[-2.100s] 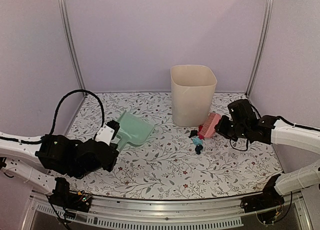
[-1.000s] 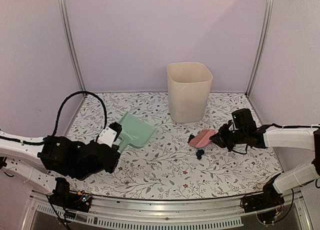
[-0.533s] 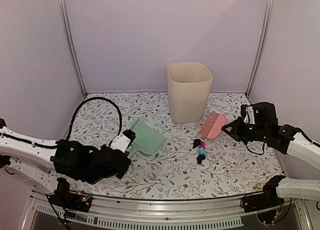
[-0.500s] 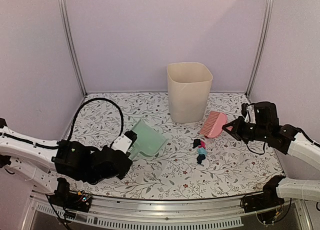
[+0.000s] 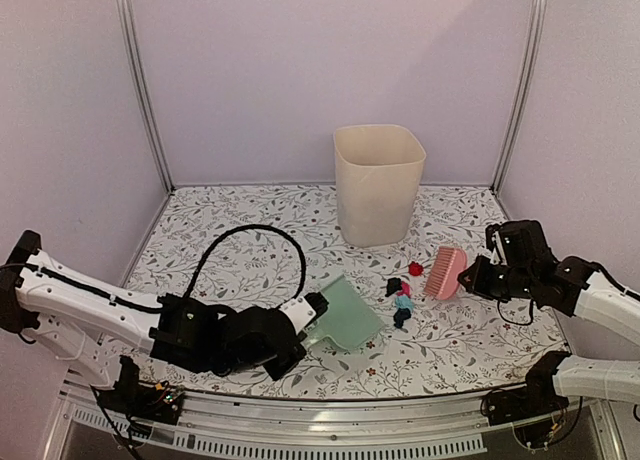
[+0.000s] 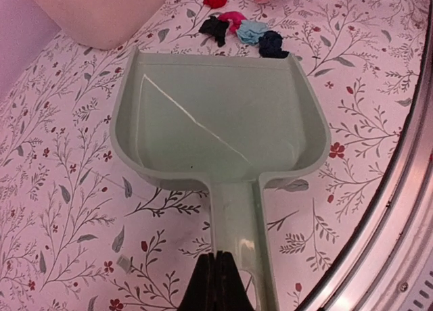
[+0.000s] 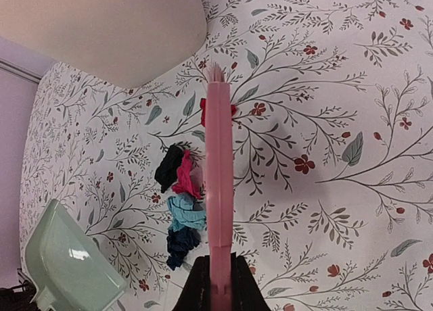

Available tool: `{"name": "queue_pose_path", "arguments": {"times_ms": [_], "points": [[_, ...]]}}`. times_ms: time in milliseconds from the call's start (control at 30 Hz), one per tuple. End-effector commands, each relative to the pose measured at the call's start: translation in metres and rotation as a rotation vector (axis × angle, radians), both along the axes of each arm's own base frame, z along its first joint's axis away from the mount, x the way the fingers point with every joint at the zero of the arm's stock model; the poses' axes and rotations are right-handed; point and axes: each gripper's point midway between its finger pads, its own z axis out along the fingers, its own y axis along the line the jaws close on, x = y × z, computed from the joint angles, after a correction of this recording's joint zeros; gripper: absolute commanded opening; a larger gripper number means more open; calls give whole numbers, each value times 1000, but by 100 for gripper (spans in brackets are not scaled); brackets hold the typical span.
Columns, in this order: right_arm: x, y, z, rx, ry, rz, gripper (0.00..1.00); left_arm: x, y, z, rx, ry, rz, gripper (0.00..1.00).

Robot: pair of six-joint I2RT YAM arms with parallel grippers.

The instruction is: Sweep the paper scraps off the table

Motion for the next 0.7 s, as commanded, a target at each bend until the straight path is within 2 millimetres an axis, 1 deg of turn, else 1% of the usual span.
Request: {"name": "queue_pose_path", "arguments": {"times_ms": [0,133,433,500,567,667], "points": [[-3,-10,-13,-79,4,-18,0,-7,-34,5,-82,51,-118,0],[-3,-3,-22,-69,0,17,0,-6,-42,-4,-131,147,-159,0],[-5,18,-37,-55,7,135,0,11,-36,-30,-112,237,-123,0],[-5,22,-40,-56,8,158,0,13,-34,-34,-104,244,-116,0],[-10,31,-43,-38,14,208,0,12,-36,-35,-108,246,-127,0],[-13,40,-45,-28,12,253,0,13,-38,-43,-93,254,-124,0]]}}
